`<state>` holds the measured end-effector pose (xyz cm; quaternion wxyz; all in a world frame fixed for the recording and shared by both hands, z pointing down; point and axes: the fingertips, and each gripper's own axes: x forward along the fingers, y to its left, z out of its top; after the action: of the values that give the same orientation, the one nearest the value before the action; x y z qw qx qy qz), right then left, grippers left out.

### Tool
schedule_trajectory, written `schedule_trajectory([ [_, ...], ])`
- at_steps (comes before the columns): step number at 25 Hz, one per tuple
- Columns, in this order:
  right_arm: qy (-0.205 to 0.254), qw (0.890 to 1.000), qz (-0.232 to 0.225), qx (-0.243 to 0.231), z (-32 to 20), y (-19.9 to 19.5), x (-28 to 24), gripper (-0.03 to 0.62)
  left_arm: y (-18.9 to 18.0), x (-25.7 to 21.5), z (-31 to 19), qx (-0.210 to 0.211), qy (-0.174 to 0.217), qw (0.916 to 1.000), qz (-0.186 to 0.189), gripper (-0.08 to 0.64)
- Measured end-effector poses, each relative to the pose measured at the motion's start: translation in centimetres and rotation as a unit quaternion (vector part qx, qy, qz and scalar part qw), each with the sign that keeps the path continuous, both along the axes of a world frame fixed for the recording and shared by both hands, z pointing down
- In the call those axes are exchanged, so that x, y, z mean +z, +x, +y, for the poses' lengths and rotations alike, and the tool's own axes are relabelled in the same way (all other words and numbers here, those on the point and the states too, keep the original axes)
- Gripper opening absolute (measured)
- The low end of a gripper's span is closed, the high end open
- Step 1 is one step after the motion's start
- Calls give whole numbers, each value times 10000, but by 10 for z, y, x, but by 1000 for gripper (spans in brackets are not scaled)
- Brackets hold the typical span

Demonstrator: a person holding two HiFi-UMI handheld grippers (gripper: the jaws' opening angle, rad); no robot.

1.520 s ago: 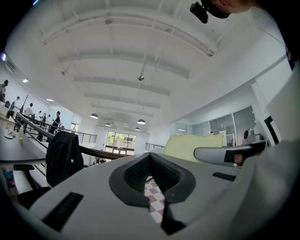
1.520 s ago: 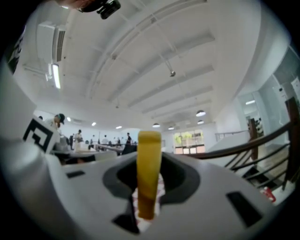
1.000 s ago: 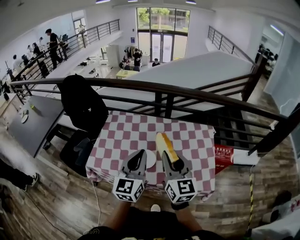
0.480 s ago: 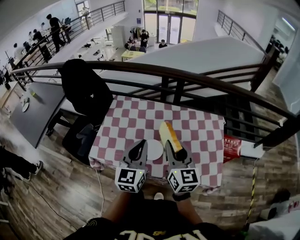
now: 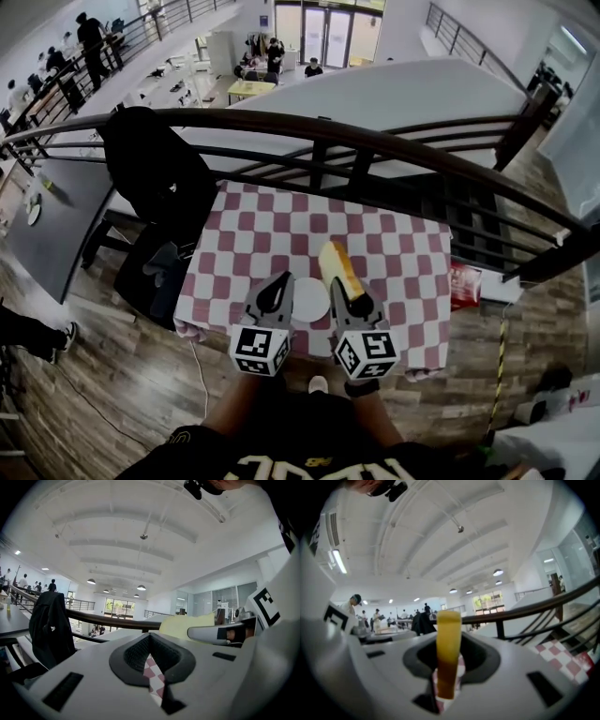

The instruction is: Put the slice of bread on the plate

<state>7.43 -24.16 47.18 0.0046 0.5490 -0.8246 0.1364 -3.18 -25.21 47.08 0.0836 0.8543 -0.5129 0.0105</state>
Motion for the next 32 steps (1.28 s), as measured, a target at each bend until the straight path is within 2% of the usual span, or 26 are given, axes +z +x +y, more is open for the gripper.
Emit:
schedule_trajectory([
  [11, -1087, 9936, 305, 18, -19, -16, 88, 100, -14, 65, -25, 107, -725, 9973, 29, 18],
  [16, -1778, 9839, 136, 117, -19, -11, 139, 100, -7, 101, -23, 226, -1086, 9938, -84, 18],
  [23, -2799, 9596, -46, -265, -8, -34, 216, 100, -13, 155, -18, 219, -1639, 9856, -364, 18],
  [26, -3104, 9477, -503, -546, -7, -52, 236, 100, -20, 171, -16, 198, -1802, 9825, -416, 18],
  [29, -3401, 9300, -1128, -819, -6, -71, 253, 100, -31, 184, -15, 107, -1962, 9794, -475, 18],
  [32, -3660, 9190, -1259, -748, -5, -76, 272, 100, -41, 190, -15, 21, -2055, 9774, -490, 18],
])
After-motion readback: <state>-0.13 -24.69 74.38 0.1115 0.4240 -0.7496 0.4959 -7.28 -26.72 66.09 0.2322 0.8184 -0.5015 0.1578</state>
